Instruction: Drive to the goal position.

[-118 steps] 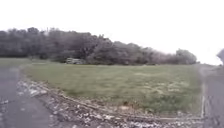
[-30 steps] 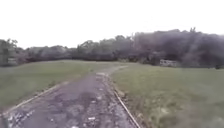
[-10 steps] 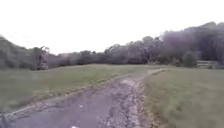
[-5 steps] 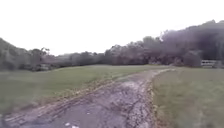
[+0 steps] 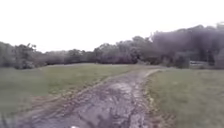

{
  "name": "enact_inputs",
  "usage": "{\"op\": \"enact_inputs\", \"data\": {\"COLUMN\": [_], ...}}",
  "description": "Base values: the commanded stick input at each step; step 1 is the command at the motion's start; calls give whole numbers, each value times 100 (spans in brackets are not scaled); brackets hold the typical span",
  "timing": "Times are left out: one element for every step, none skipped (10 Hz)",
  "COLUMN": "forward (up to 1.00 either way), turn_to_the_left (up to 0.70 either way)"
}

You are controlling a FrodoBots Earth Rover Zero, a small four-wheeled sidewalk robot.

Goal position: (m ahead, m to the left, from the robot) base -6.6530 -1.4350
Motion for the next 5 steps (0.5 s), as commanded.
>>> {"op": "enact_inputs", "data": {"forward": [100,100,100,100,100], "turn_to_the_left": [0,0,0,-13,0]}}
